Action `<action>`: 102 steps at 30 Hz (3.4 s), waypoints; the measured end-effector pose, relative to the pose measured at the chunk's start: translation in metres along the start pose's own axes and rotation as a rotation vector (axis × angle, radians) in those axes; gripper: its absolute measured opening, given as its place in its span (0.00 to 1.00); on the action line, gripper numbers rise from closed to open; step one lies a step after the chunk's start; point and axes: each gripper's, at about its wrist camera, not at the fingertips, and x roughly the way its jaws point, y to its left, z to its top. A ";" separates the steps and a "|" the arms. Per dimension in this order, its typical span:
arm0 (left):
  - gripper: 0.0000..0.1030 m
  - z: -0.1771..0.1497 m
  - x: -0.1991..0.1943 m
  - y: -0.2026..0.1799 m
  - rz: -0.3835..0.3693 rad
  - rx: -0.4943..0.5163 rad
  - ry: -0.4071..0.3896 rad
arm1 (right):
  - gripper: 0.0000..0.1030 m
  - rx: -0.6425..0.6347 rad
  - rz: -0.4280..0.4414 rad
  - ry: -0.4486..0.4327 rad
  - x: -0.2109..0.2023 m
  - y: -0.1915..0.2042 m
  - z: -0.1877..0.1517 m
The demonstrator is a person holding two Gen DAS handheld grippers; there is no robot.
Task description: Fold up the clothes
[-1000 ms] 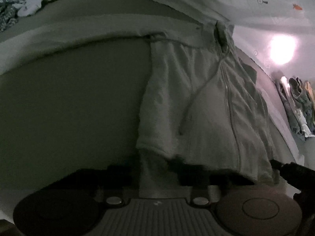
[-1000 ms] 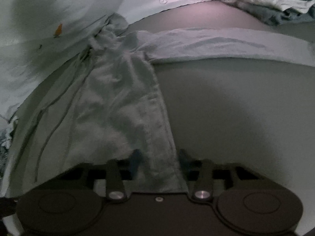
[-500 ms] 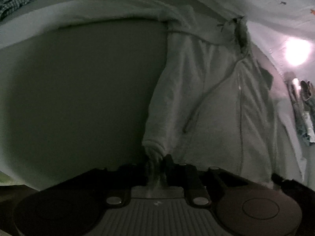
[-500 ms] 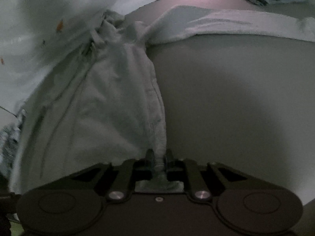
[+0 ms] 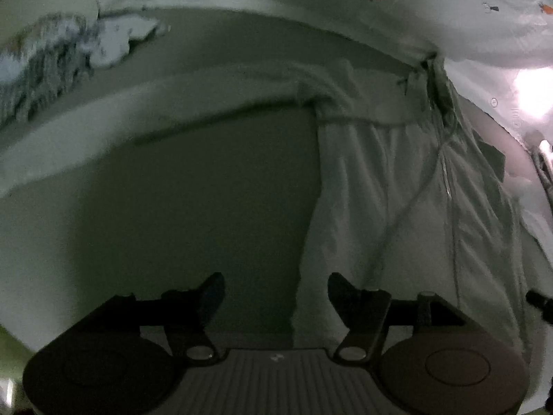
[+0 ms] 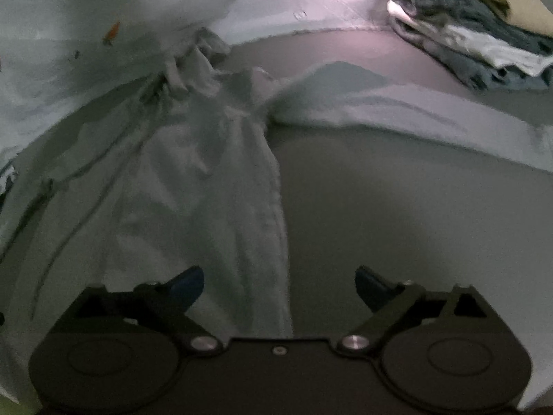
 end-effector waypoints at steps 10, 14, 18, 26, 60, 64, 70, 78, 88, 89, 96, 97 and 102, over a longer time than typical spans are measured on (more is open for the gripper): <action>0.65 0.047 0.024 -0.031 0.017 0.171 -0.109 | 1.00 -0.188 -0.020 -0.046 0.042 0.044 0.032; 0.65 0.067 0.047 -0.049 -0.006 0.237 -0.130 | 1.00 -0.228 -0.050 -0.054 0.063 0.050 0.046; 0.61 0.087 0.071 -0.068 -0.034 0.305 -0.144 | 1.00 -0.249 -0.071 -0.043 0.090 0.049 0.061; 0.43 0.126 0.121 -0.105 -0.087 0.441 -0.167 | 1.00 -0.202 -0.030 -0.121 0.111 0.045 0.069; 0.73 0.085 0.065 -0.083 -0.245 -0.029 -0.007 | 0.99 -0.051 -0.070 -0.129 0.077 -0.009 0.068; 0.79 0.061 0.059 -0.087 -0.211 -0.060 0.024 | 0.94 0.056 -0.186 -0.149 0.053 -0.076 0.059; 0.86 0.016 0.063 -0.105 -0.129 -0.051 0.055 | 0.88 0.306 -0.373 -0.195 0.016 -0.201 0.043; 1.00 -0.019 0.069 -0.152 0.072 0.176 0.016 | 0.86 0.454 -0.508 -0.267 0.002 -0.311 0.043; 1.00 -0.019 0.068 -0.152 0.112 0.111 0.054 | 0.63 0.386 -0.586 -0.263 0.028 -0.316 0.064; 1.00 -0.019 0.067 -0.152 0.118 0.104 0.061 | 0.43 0.355 -0.574 -0.265 0.026 -0.314 0.063; 1.00 -0.014 0.068 -0.154 0.127 0.084 0.088 | 0.13 0.192 -0.754 -0.285 0.003 -0.316 0.056; 1.00 -0.013 0.069 -0.154 0.127 0.084 0.090 | 0.14 0.182 -0.753 -0.273 0.002 -0.320 0.055; 1.00 -0.007 0.073 -0.156 0.126 0.087 0.103 | 0.24 0.045 -0.793 -0.177 0.022 -0.318 0.048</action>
